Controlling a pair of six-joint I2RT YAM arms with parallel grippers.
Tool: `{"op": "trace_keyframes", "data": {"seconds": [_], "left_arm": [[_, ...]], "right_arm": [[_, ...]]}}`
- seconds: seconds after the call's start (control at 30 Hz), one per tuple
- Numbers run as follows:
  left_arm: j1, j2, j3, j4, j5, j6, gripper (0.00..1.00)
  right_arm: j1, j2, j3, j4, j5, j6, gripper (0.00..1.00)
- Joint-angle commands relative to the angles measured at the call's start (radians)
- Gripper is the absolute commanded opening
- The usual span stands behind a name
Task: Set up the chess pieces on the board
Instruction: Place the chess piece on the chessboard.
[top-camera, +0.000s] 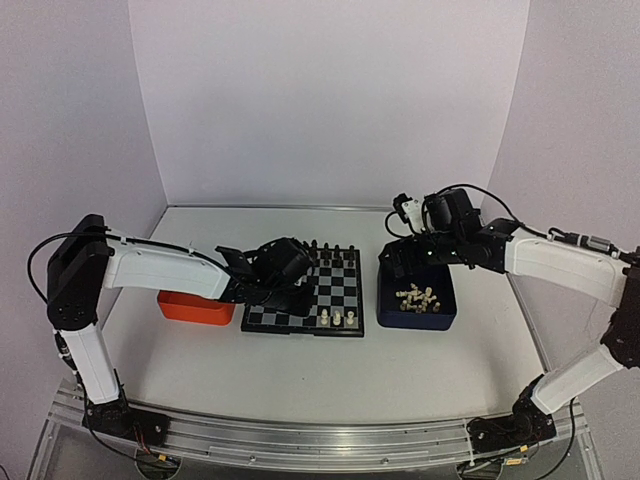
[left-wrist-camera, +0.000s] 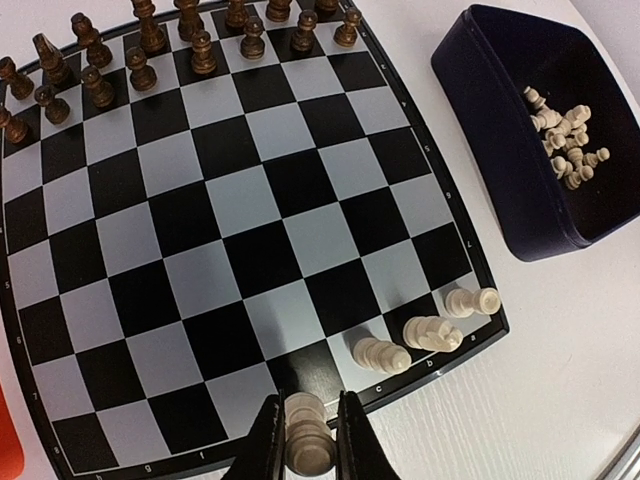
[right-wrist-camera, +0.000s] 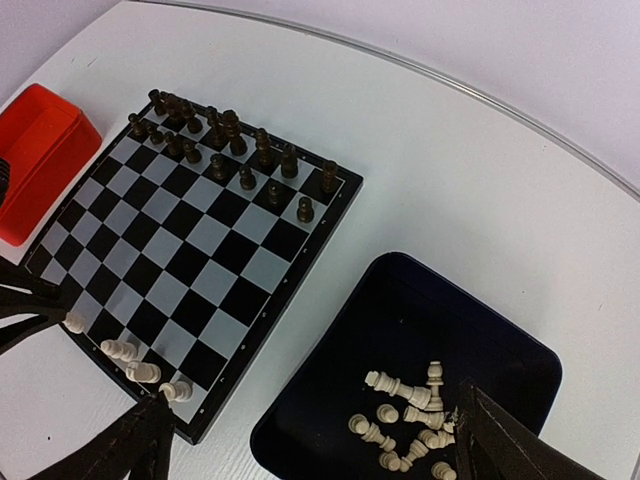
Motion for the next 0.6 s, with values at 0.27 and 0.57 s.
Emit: {"op": "trace_keyframes", "data": {"seconds": [0.27,0.57], "left_arm": [[-0.01,0.06,0.08,0.014,-0.058,-0.029,0.0],[-0.01,0.097,0.118,-0.007,-0.044,-0.03,0.0]], "right_arm": [[-0.006,-0.039,-0.016,0.012,0.038,-0.01,0.93],[-0.008,-0.043,-0.023,0.012,0.05,-0.019,0.93]]}}
